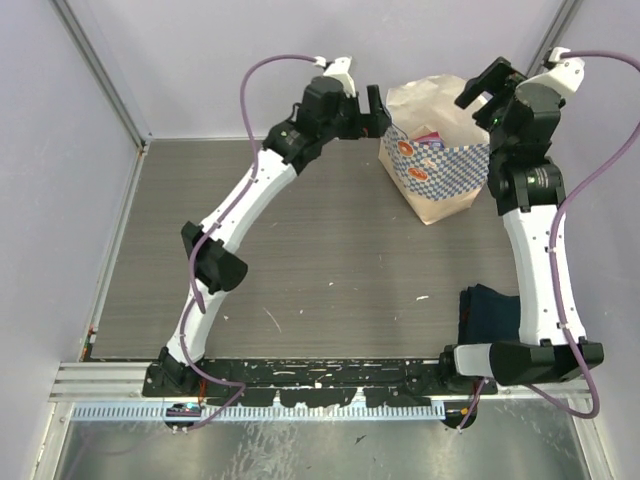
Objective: Take the snacks out of the paper bag
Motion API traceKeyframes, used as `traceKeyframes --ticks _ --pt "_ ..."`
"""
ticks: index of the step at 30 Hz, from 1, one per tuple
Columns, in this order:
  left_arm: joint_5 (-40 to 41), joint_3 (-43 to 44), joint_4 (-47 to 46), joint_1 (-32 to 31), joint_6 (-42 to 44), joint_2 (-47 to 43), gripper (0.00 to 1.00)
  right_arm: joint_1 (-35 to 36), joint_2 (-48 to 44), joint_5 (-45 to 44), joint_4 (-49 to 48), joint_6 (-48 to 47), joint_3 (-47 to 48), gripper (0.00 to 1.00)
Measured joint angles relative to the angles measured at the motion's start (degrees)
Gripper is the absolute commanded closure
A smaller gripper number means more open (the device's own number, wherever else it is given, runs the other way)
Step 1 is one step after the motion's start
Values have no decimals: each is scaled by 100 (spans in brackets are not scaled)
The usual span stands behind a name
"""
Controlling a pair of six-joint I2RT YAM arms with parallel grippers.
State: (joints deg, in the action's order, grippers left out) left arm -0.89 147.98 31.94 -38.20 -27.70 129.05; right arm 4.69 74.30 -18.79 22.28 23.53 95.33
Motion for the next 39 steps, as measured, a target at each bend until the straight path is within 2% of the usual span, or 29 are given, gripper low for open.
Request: traceKeyframes --ticks 5,13,17,20,21,23,28,29,32,39 --pt "457 24 -96 -304 -199 251 2 -675 658 249 24 -39 485 6" --pt "1058 24 -776 -304 -448 496 2 -1408 2267 940 153 -396 1373 12" --pt "1296 42 -1080 -297 -446 654 15 -1631 3333 1311 396 -638 2481 14" --pt "1386 42 -1366 -293 -448 782 21 -1725 4081 1510 494 -839 3311 20" --pt "1410 42 -1480 -293 -446 835 24 -1753 4288 1569 540 -892 3519 26" --pt "1421 42 -1633 -293 -446 933 37 -1810 4621 1722 601 -992 3823 40" --pt "1419 -90 -1937 -282 -372 1010 88 -1919 5163 2166 658 -1086 4216 95" --pt "1419 -173 -2041 -271 -321 997 99 -1923 5193 2243 671 -1102 4216 99" --pt "1421 -704 -2319 -256 -234 839 100 -1943 5202 2481 634 -1051 4159 99" --pt "1425 -2983 -3075 -201 -140 -50 100 -1878 4896 3027 470 -1021 3803 99"
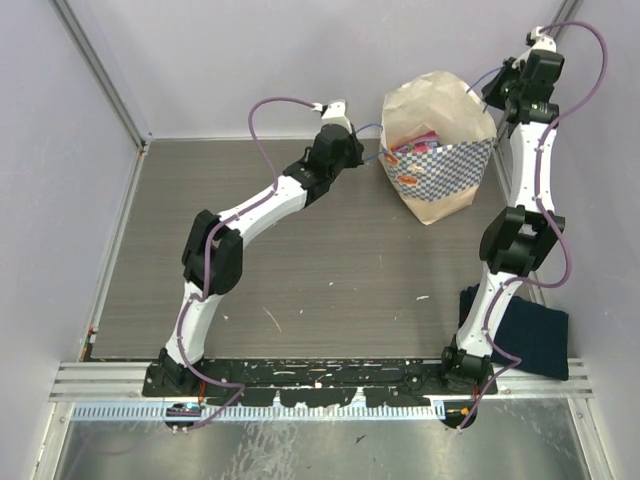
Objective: Take the snacks out of the paper bag
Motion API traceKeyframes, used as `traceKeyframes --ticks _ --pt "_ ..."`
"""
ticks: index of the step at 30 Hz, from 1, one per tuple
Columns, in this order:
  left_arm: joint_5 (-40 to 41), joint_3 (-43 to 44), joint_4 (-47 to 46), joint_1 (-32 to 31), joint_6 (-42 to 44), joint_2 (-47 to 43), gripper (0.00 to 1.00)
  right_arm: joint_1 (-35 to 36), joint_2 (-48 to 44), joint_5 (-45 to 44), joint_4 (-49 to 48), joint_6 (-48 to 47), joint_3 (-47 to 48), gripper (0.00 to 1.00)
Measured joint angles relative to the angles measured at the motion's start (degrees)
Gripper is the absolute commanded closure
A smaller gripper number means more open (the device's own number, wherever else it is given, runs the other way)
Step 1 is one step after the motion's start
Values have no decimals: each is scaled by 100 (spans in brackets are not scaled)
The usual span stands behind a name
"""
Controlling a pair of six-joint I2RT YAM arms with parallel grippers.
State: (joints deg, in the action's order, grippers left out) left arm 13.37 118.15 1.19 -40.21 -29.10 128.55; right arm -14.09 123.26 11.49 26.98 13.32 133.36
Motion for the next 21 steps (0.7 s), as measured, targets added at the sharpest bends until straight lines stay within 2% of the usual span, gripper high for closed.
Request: traceKeyframes --ticks 7,13,18,20,21 --pt "297 -1954 -820 46 -28 -750 100 664 -358 435 455 -494 81 99" --pt "420 -2785 -942 243 -306 -922 100 1827 -501 472 879 -1025 -48 99" --pt "262 -3602 -1019 654 -723 -975 100 2570 -621 564 1078 -1340 -334 99" --pt "157 -3845 -1010 828 -822 -975 73 2798 -623 636 1193 -1458 -387 99" --pt "96 -3939 -1008 903 -850 -986 53 2896 -623 671 1217 -1502 -435 99"
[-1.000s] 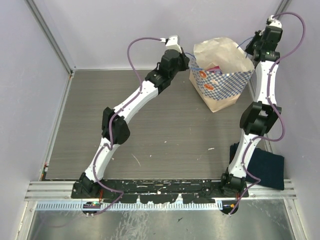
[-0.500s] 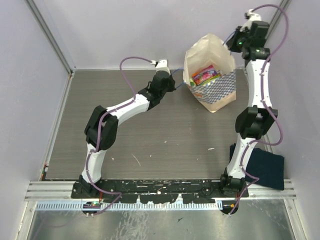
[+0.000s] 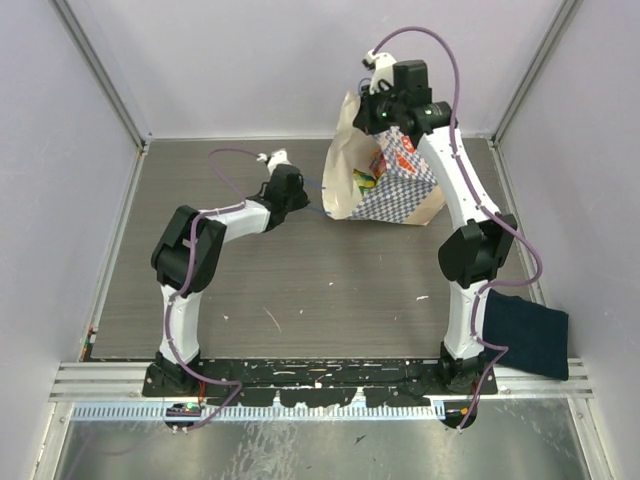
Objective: Take the snacks out of the paper bag
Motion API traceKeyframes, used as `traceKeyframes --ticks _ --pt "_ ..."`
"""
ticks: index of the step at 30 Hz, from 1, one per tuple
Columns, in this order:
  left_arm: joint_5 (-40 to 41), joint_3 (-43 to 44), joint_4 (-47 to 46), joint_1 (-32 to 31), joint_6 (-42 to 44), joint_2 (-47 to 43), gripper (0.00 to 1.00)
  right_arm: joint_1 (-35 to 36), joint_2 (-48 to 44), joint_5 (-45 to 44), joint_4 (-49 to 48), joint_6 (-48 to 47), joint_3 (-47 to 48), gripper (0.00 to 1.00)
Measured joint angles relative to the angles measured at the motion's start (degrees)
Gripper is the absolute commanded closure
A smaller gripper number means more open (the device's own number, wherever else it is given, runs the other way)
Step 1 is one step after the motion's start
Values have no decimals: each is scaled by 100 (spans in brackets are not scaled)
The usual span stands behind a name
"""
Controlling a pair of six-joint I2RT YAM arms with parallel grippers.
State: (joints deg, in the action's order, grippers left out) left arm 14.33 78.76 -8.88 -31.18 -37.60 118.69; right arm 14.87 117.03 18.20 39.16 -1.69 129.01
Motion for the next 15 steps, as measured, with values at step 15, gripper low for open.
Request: traceKeyframes --ticks 15 --pt "-2343 -407 380 1552 1650 -1775 2 503 -245 697 -221 9 -1432 99"
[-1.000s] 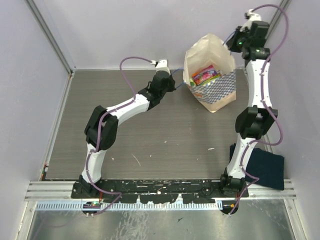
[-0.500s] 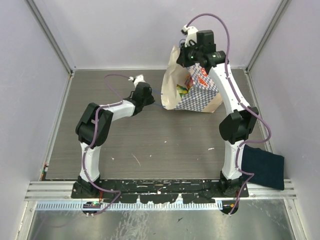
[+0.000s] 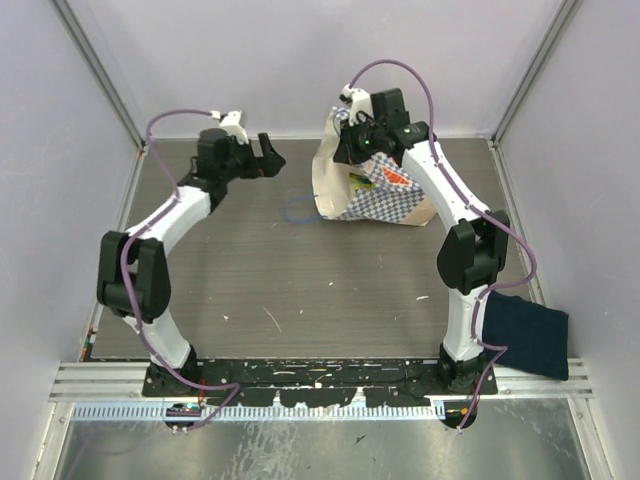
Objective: Take the snacks out of the paper bag
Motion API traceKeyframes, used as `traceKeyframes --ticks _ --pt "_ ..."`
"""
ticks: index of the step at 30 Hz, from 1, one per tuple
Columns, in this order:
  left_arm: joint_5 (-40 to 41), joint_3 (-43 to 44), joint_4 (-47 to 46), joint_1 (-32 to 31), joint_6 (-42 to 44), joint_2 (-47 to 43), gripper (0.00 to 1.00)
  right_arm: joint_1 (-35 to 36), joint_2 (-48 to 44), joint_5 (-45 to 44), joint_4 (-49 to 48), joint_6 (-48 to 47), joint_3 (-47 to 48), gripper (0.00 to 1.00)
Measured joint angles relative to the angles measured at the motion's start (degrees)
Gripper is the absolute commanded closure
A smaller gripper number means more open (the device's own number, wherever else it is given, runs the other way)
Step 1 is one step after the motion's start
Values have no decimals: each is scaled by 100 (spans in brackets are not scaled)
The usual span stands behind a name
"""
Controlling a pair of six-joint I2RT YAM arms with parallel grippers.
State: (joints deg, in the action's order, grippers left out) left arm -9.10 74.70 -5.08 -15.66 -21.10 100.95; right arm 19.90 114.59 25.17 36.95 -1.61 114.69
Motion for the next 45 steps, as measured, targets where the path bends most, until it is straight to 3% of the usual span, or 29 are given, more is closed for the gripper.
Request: traceKeyframes --ticks 5,8,12,15,17,22,28,32,36,38,40,42,45 --pt "-3086 667 424 748 944 -297 2 319 -181 256 -273 136 -520 99" --pt "-4778 1320 1755 960 2190 -247 2 483 -350 404 -452 210 -903 99" --pt "-6155 1635 3292 918 3657 -225 2 605 -564 568 -627 310 -1335 99" --pt "-6415 1633 3589 841 3713 -122 2 616 -612 627 -748 396 -1423 99" --pt "-5982 1626 3375 809 3309 -46 2 614 -636 610 -870 481 -1493 99" --pt "-3633 1572 2468 793 2164 4 2 612 -802 452 -1165 680 -1821 99" --pt "-1110 767 254 796 1513 79 2 614 -1132 136 -1429 811 -2142 99" --pt "529 492 -1248 796 1305 662 2 614 -1558 -149 -1705 949 -2660 99" --pt "1812 498 -1526 763 1071 1185 2 614 -1858 -289 -1991 1084 -3080 99" --pt "2470 743 -1165 717 981 1373 2 614 -1954 -337 -2109 1137 -3246 99" --pt "3193 1587 -348 623 879 1751 2 614 -2046 -356 -2218 1237 -3414 97" --pt "3622 1786 -302 518 1023 1797 2 614 -2118 -376 -2330 1303 -3563 87" --pt "3947 1510 -400 319 1080 1453 2 614 -2260 -476 -2376 1408 -3764 43"
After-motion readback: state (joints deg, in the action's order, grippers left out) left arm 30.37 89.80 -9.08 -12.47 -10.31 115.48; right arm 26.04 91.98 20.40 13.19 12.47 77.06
